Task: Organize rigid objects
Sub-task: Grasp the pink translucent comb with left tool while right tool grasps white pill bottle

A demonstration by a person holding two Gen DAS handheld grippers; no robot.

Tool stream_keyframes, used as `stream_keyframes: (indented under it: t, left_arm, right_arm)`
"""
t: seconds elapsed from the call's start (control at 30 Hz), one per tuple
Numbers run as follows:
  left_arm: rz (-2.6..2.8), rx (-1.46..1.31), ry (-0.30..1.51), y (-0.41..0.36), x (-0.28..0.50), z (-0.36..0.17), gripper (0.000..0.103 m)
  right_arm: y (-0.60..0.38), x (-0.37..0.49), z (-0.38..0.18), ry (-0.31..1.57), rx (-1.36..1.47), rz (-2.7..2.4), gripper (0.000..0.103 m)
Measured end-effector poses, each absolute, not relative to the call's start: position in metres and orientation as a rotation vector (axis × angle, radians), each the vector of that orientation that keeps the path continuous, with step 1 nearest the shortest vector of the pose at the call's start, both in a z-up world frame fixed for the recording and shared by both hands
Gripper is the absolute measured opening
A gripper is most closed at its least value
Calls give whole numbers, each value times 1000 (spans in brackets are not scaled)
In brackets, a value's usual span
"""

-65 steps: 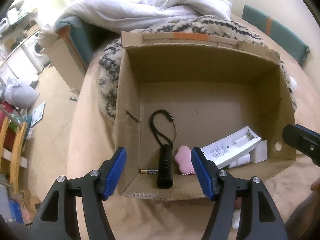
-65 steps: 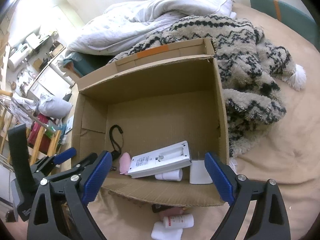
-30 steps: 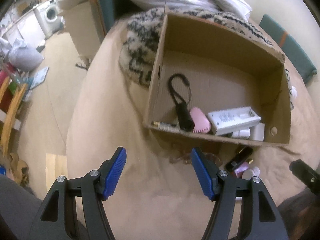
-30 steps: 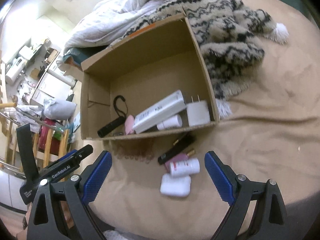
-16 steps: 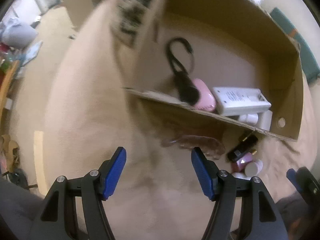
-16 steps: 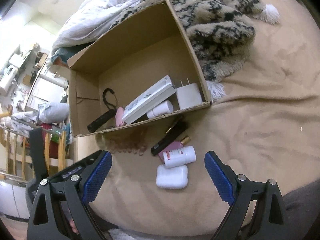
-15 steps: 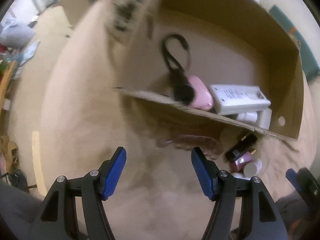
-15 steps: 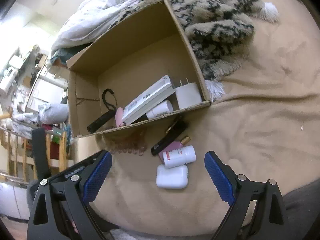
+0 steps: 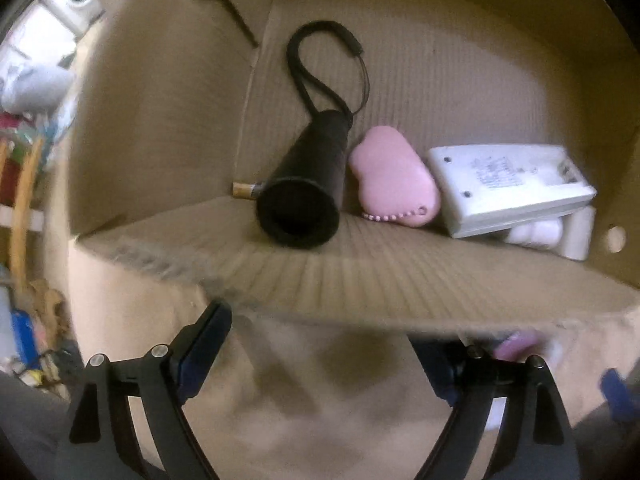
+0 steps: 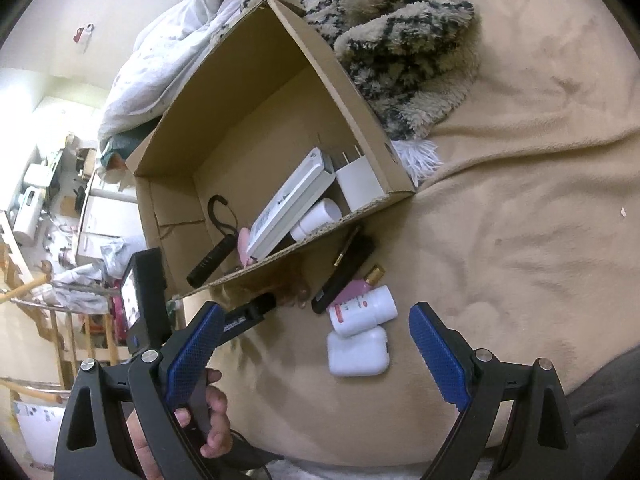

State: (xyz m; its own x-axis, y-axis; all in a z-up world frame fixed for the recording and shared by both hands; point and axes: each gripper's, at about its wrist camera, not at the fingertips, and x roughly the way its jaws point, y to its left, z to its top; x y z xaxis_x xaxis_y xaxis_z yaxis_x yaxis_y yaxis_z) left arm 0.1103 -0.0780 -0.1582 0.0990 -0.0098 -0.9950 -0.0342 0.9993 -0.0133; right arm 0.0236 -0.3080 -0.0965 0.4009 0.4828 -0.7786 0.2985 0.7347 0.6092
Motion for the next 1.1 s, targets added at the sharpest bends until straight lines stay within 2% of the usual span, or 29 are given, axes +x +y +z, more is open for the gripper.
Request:
stream_keyframes:
  t: [0.27, 0.37, 0.4, 0.47, 0.57, 0.83, 0.97, 1.1]
  left_arm:
    - [-38, -105, 1450, -89, 118, -151, 86]
    - [-54, -118, 1512, -100, 124, -168, 87]
    - [-65, -96, 1548, -106, 127, -178, 95]
    - [-68, -50, 1549, -115, 129, -187, 101]
    - [-23, 32, 1527, -128, 135, -196, 103]
    - [31, -8, 1519, -128, 156, -193, 103]
    - [-15, 7, 1509, -120, 152, -185, 92]
    - [-26, -16, 1491, -92, 138, -180, 92]
  right_arm:
    - [-310, 25, -101, 1201, 804, 145, 99]
    - [-312, 25, -101, 1199, 811, 139, 99]
    - [-313, 25, -102, 1198, 817, 137, 99]
    - [-314, 26, -103, 1200, 826, 134, 99]
    - [-315, 26, -104, 1202, 826, 131, 99]
    - [-312, 28, -104, 1219, 793, 115, 99]
    - [-297, 40, -112, 1299, 610, 42, 99]
    - [-275, 57, -129, 1408, 466, 79, 99]
